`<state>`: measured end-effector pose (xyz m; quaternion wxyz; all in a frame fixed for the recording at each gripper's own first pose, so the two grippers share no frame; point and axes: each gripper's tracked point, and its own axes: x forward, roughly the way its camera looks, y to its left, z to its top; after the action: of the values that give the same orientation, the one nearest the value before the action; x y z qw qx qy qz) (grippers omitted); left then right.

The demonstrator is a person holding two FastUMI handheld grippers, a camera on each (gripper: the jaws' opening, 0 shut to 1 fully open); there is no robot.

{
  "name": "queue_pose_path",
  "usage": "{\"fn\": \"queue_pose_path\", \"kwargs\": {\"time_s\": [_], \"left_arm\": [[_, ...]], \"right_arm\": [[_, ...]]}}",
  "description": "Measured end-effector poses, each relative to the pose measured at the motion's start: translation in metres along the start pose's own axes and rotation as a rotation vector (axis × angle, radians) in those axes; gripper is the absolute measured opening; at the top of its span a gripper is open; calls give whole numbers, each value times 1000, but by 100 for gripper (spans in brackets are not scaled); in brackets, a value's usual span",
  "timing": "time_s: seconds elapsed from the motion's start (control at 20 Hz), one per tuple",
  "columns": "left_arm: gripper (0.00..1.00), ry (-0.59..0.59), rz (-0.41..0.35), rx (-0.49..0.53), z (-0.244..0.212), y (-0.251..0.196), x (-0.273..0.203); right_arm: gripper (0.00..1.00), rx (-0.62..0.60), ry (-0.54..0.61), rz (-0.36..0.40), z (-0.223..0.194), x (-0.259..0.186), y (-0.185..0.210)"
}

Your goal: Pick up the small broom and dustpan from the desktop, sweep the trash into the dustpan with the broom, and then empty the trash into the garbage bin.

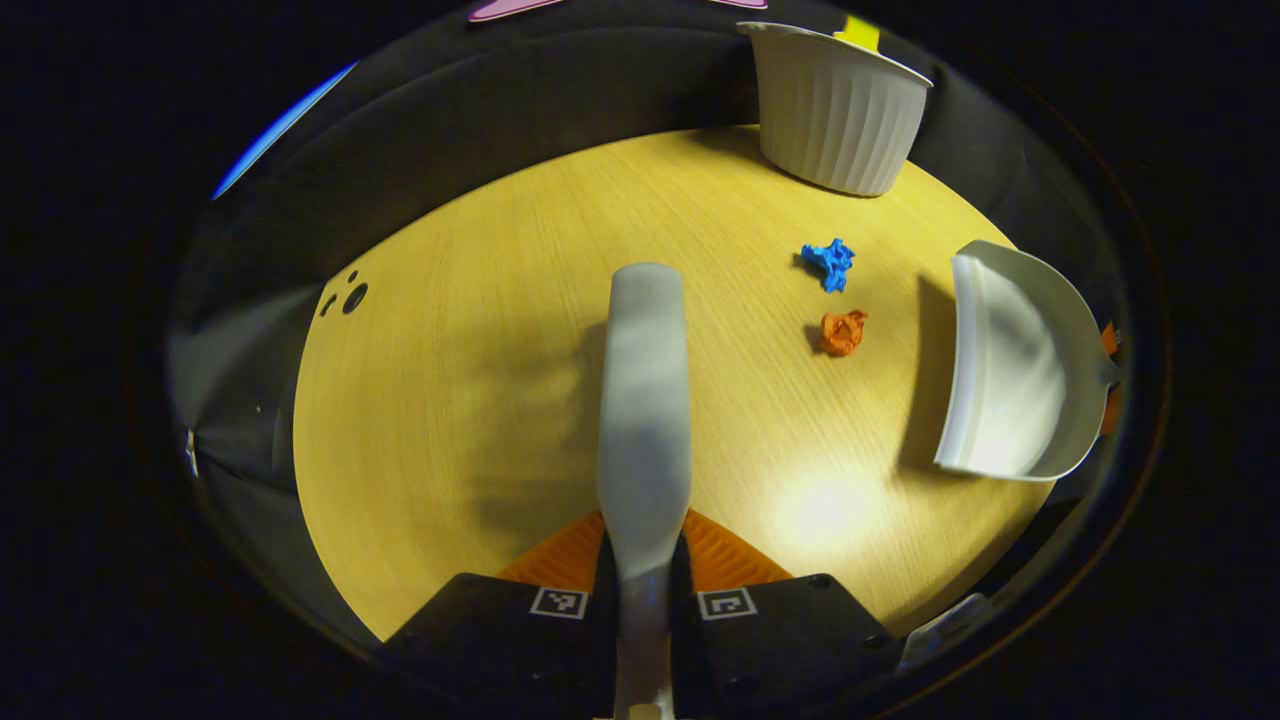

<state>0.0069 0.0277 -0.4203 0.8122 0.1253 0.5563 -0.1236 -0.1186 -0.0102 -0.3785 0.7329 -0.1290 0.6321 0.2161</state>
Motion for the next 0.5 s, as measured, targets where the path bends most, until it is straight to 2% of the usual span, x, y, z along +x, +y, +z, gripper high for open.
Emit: {"fn": "queue_pose_path", "kwargs": {"time_s": [0.05, 0.1, 0.15, 0.2, 0.4, 0.45, 0.5], "left_arm": [[26, -2, 0, 11, 11, -4, 4], [25, -7, 2, 21, 21, -8, 8], [26, -8, 0, 29, 32, -13, 12], [25, -6, -3, 36, 40, -17, 17], [25, 14, 4, 102, 66, -31, 35], [25, 25, 3, 121, 68, -36, 40], [25, 34, -1, 135, 70, -42, 42]], "right_arm": [[37, -7, 13, 0, 3, 5, -4], [32, -9, 17, 5, 4, 8, -7], [41, -5, 21, 15, 6, 11, -10], [37, -3, 29, 23, 6, 15, -13], [37, -13, 35, 42, 8, 22, -20], [41, -11, 33, 47, 9, 24, -21], [37, -11, 33, 52, 10, 25, -22]]}}
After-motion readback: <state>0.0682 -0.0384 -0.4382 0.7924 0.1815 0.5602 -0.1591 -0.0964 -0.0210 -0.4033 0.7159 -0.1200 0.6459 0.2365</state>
